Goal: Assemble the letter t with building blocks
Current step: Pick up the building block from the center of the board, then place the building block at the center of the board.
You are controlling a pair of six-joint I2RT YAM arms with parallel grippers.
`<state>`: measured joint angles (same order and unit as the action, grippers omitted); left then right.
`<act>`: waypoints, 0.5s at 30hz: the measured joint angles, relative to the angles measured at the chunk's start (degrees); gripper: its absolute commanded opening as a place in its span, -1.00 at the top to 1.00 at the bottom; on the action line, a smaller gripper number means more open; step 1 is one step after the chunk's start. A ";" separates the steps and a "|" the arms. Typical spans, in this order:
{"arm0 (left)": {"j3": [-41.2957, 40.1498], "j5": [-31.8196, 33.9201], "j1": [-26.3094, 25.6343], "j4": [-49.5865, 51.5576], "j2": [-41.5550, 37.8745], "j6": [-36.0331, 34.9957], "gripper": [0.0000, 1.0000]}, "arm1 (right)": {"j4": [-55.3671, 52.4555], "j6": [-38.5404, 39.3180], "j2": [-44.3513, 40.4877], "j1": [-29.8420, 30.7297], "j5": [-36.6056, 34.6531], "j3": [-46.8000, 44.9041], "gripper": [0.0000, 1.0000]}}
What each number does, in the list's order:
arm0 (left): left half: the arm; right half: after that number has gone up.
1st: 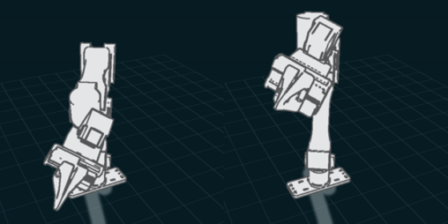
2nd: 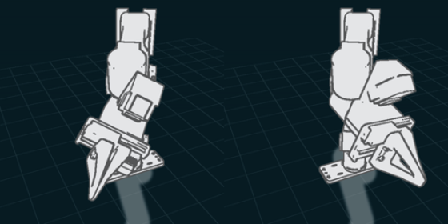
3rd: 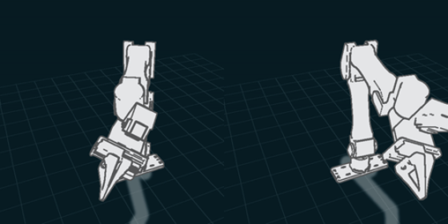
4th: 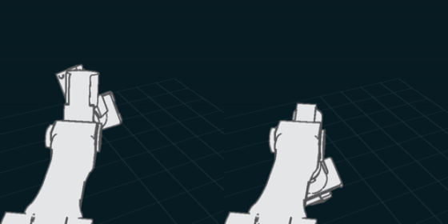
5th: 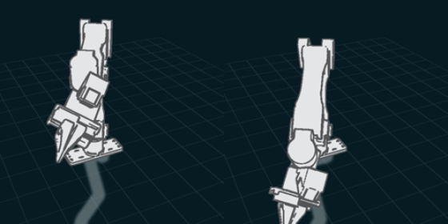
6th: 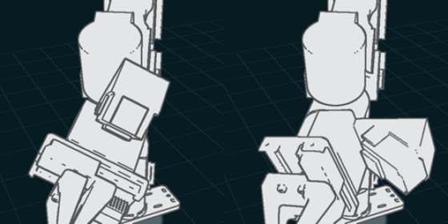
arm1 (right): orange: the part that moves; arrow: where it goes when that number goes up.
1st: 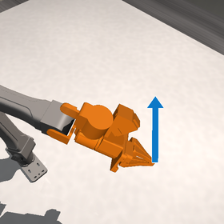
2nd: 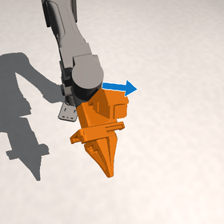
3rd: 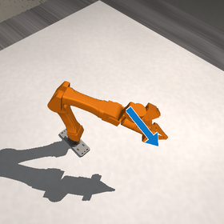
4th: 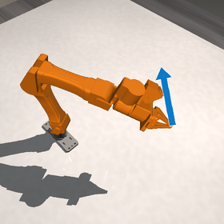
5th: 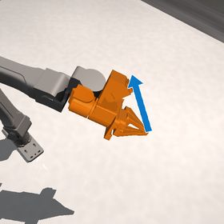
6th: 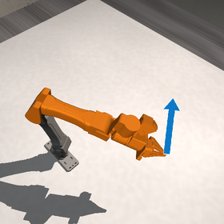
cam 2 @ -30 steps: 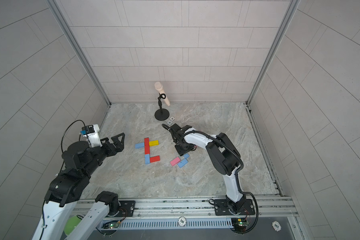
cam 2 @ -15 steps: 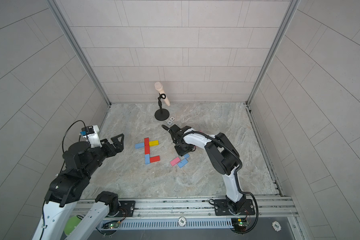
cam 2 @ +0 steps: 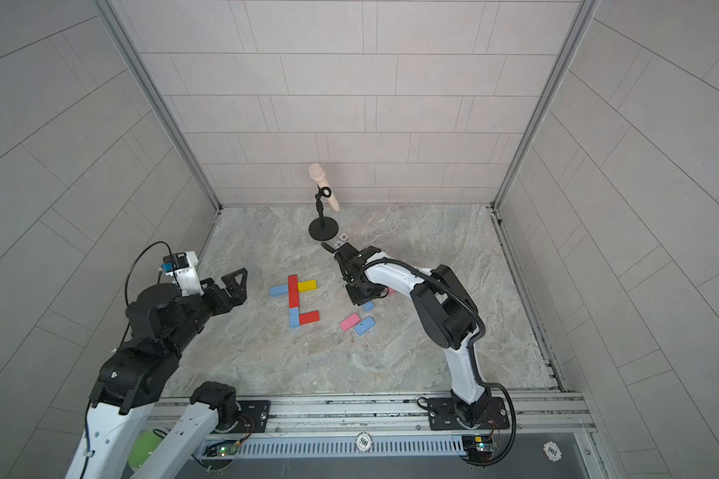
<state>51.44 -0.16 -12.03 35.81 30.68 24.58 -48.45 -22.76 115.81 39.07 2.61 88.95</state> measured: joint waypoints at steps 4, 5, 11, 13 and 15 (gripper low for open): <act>-0.70 -0.02 0.00 -0.04 -0.59 -0.17 -1.00 | -1.09 -3.21 2.40 -0.50 0.81 6.60 0.64; -0.83 -0.04 0.00 -0.07 -0.59 -0.20 -1.00 | -1.20 -3.91 3.34 -0.61 0.98 8.17 0.65; -1.38 -0.87 0.00 -0.11 -0.59 -0.17 -1.00 | -3.37 -6.95 10.51 -1.57 1.11 17.44 0.66; -1.53 -1.09 0.00 -0.13 -0.81 -0.11 -1.00 | -3.89 -8.02 12.52 -2.16 1.05 19.50 0.66; -1.90 -1.29 0.00 -0.15 -1.25 -0.02 -1.00 | -4.46 -9.01 13.73 -2.89 1.05 20.52 0.66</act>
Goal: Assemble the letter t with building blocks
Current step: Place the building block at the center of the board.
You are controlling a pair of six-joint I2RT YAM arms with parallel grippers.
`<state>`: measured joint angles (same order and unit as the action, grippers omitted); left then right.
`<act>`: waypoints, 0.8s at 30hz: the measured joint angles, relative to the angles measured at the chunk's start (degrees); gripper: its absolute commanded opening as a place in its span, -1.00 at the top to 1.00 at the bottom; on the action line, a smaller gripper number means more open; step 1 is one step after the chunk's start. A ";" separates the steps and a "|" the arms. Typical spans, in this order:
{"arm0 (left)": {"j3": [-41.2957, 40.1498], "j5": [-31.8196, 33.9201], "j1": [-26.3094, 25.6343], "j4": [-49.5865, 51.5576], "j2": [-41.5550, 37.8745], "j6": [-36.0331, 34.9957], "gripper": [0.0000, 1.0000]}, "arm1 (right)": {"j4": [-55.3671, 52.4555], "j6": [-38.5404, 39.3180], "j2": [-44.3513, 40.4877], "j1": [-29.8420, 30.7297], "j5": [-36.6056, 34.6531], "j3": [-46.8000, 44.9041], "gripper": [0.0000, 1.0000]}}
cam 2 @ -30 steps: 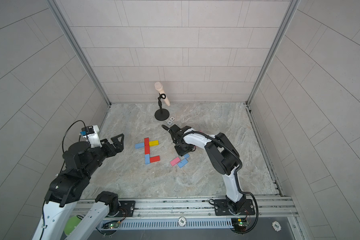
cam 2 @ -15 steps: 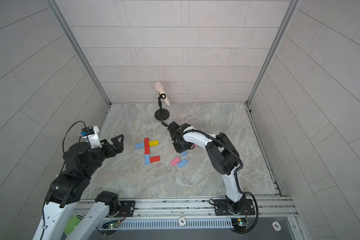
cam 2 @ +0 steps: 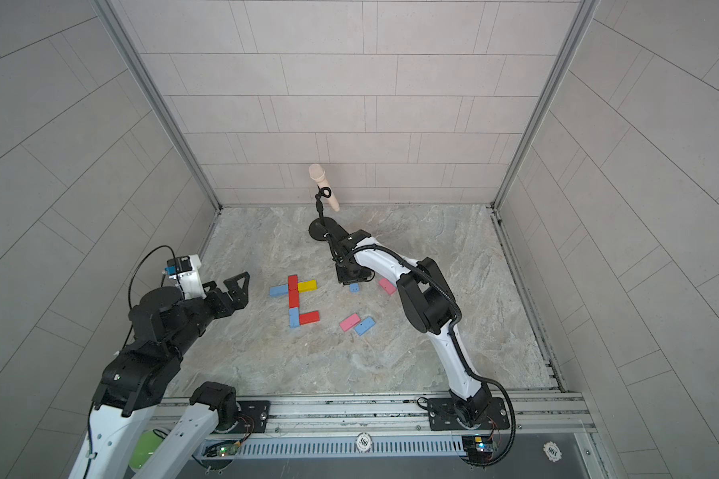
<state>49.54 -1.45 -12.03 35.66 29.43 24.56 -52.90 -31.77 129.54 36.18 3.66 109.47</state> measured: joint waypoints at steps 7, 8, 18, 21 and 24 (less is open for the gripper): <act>-1.05 -0.85 0.00 0.15 -0.94 0.52 -1.00 | -1.86 -1.99 3.17 -2.27 -0.46 4.20 0.65; -1.07 -0.90 0.00 0.17 -0.94 0.59 -1.00 | -2.10 -2.01 3.58 -2.38 -0.55 4.94 0.65; -1.07 -1.33 0.00 0.22 -0.92 0.94 -1.00 | -4.76 -1.68 8.02 -2.23 -1.22 11.10 0.63; -1.14 -1.42 0.00 0.20 -0.92 1.14 -1.00 | -5.44 -1.68 8.46 -2.21 -1.31 11.58 0.60; -1.33 -1.49 0.00 0.24 -0.90 1.38 -1.00 | -5.64 -1.68 8.50 -2.19 -1.40 11.82 0.50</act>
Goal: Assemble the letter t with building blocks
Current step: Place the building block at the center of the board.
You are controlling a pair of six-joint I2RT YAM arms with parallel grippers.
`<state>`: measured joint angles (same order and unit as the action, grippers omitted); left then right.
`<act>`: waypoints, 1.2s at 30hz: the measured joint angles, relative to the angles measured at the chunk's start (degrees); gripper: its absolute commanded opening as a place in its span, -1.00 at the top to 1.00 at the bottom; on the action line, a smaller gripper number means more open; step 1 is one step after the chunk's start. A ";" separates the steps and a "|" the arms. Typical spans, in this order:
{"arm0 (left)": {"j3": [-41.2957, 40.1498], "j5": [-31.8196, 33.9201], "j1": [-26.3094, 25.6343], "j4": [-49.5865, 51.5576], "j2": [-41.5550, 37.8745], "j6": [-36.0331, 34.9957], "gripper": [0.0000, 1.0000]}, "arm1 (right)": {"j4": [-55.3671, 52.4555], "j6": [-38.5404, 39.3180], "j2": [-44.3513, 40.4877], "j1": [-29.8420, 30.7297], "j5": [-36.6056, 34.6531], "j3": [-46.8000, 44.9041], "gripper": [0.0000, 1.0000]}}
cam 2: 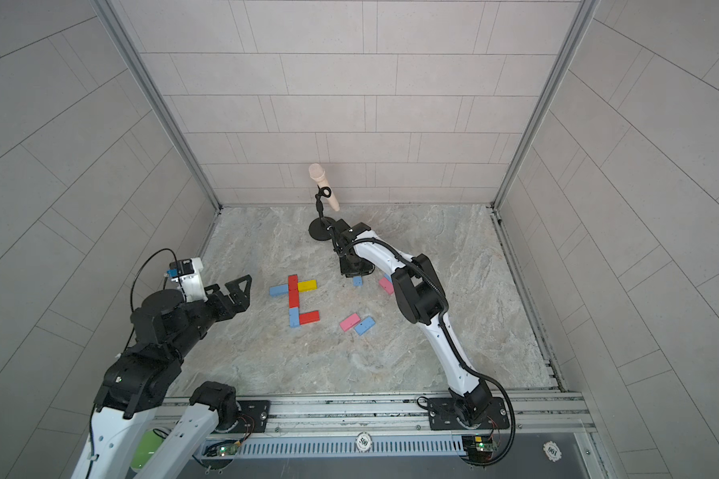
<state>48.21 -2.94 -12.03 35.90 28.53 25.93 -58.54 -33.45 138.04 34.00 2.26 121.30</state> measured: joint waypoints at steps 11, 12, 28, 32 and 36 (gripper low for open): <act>-0.31 -0.04 0.00 0.02 0.00 0.31 -1.00 | -0.28 -0.26 0.11 0.00 -0.24 0.15 0.01; -0.42 -0.04 0.00 0.02 0.00 0.37 -1.00 | -0.33 -0.26 0.11 0.00 -0.26 0.22 -0.02; -0.59 0.00 0.00 0.13 0.09 0.50 -1.00 | 1.16 -3.32 -20.35 1.68 1.36 -17.88 -0.18; -0.76 -0.70 0.00 -1.57 1.38 0.24 -1.00 | 4.68 -7.91 -29.40 3.15 4.94 -30.12 -0.20; -1.75 -1.90 0.00 -3.76 3.80 0.13 -1.00 | 7.91 -13.62 -32.30 5.09 8.79 -37.51 -0.20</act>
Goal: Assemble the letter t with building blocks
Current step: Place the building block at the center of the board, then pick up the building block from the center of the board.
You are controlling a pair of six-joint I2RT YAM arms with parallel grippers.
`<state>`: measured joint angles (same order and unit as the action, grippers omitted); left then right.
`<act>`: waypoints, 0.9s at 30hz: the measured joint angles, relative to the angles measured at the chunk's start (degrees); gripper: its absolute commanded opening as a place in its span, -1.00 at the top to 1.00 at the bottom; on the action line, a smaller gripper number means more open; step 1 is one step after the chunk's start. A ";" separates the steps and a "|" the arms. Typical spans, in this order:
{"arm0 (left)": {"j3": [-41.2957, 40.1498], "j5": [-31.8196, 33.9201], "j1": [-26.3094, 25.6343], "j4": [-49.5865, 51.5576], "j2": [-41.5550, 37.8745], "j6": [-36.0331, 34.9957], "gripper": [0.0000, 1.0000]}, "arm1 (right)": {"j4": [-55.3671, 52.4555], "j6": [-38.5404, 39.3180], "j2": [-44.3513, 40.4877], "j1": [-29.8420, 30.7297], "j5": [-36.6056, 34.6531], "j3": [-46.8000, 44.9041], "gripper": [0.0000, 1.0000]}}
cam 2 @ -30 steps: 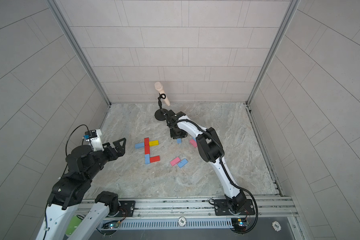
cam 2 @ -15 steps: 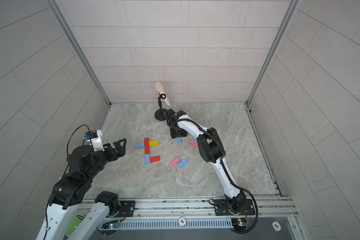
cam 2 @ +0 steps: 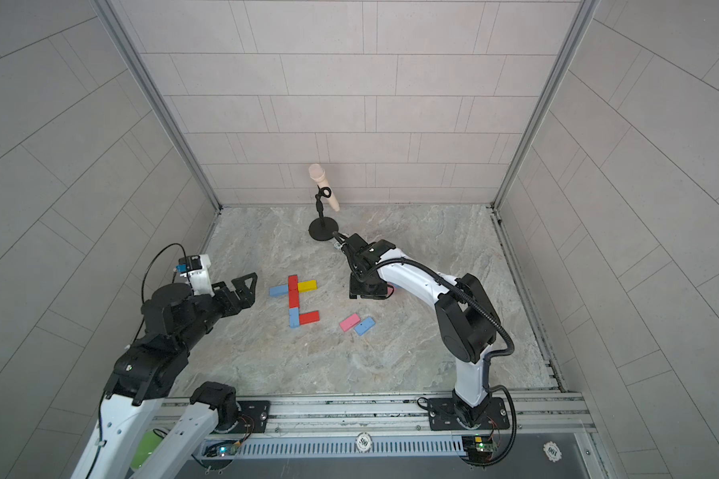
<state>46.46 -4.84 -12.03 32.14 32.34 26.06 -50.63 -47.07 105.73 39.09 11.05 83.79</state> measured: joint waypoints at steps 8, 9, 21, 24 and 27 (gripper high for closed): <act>-1.16 -2.80 0.00 -3.74 4.39 0.04 -1.00 | 4.98 -13.77 -0.13 6.69 4.09 -3.87 -0.19; -1.16 -3.02 0.00 -4.00 4.72 0.04 -1.00 | 5.49 -15.17 -0.31 6.88 4.17 -4.42 -0.19; -2.32 -4.24 0.00 -4.85 5.07 -0.07 -1.00 | 14.82 -34.40 -2.16 9.99 3.19 -11.43 -0.14; -2.75 -4.37 0.00 -4.85 4.39 -0.04 -1.00 | 16.65 -36.41 -1.68 10.99 2.84 -10.49 -0.12; -3.28 -4.42 0.00 -4.85 3.48 -0.02 -1.00 | 17.88 -38.01 -0.94 11.17 2.60 -10.69 -0.10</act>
<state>43.18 -9.26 -12.03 27.29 35.81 26.04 -32.75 -85.08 104.79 50.26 13.65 73.10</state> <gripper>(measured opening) 0.995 0.556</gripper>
